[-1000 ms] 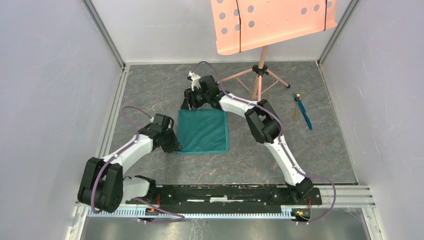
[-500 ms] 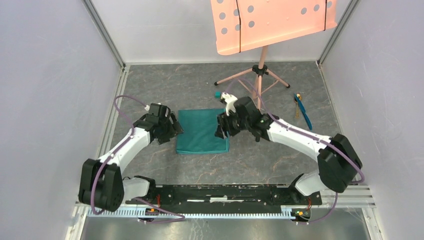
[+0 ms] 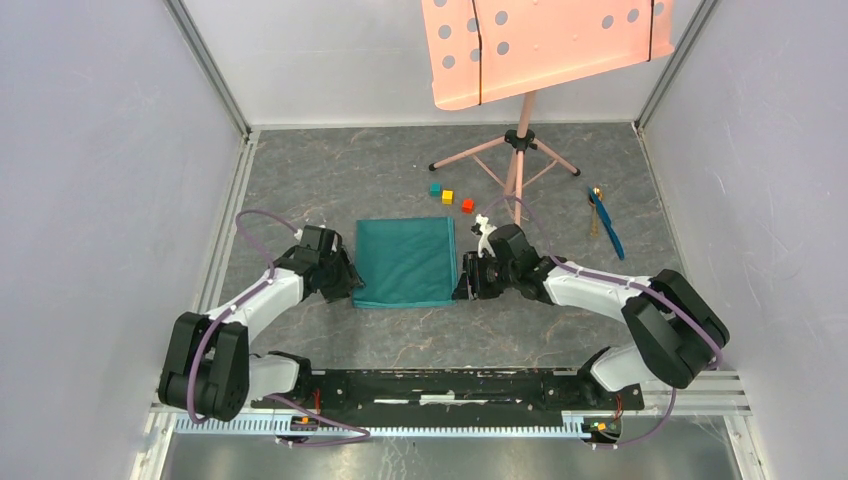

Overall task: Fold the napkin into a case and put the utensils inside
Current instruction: Smooth out the square-folded napkin at the center of the board, then pick up the top corner of the square-folded napkin from the center of the board.

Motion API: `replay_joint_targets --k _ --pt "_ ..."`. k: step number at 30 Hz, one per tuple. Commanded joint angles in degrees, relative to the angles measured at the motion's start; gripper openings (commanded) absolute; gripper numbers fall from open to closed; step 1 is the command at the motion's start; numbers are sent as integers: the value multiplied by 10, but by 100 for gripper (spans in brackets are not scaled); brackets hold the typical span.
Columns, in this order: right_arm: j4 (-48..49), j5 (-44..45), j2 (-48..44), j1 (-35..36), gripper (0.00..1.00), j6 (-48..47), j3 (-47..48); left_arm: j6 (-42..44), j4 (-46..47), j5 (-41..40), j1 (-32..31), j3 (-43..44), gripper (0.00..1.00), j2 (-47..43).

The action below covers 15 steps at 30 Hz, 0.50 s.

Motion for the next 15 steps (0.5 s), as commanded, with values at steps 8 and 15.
replay_joint_targets --k 8,15 --pt "14 12 -4 -36 45 12 9 -45 30 88 -25 -86 50 -45" --pt "45 3 2 -39 44 36 -7 -56 -24 71 -38 -76 62 -108"
